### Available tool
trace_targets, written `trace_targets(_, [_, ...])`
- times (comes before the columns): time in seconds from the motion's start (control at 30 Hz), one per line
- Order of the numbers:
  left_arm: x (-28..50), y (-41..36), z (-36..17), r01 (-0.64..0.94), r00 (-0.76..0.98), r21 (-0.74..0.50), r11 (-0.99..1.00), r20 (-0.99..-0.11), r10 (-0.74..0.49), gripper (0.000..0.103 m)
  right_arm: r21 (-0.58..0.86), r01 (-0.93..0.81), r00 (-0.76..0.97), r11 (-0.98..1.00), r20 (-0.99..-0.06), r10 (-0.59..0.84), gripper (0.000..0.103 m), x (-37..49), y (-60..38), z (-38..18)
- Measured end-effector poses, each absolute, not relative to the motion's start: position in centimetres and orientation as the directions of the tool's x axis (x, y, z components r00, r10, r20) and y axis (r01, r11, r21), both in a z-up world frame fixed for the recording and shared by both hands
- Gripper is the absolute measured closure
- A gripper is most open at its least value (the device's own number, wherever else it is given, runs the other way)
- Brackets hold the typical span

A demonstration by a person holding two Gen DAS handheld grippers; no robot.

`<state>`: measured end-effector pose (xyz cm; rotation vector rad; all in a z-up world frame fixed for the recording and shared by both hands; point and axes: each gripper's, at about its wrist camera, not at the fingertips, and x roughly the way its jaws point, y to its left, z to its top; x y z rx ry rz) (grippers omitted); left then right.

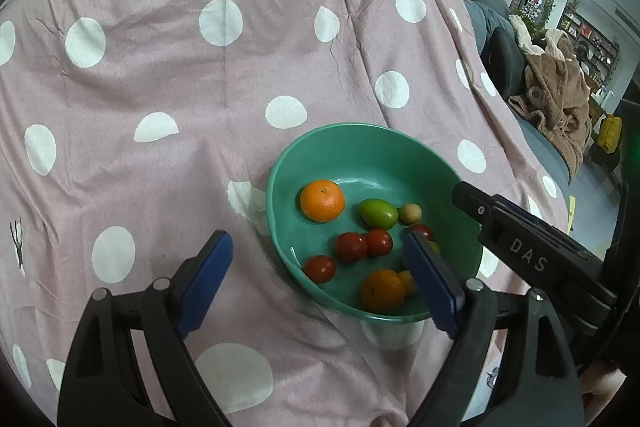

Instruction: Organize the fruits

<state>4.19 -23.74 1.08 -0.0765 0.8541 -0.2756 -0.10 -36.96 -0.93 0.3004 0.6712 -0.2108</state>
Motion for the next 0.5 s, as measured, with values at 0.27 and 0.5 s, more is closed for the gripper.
trace_targets(0.27, [4.01, -23.8, 1.16, 0.214, 0.625, -0.178, 0.96, -0.731, -0.275, 0.016, 0.2, 0.291, 0.764, 0.936, -0.638, -0.101, 0.056, -0.19, -37.07, -0.89])
trace_targets(0.5, [3.59, -23.89, 1.55, 0.217, 0.628, -0.18, 0.959, -0.727, -0.278, 0.016, 0.198, 0.292, 0.765, 0.936, -0.636, -0.104, 0.056, -0.33, -37.15, -0.77])
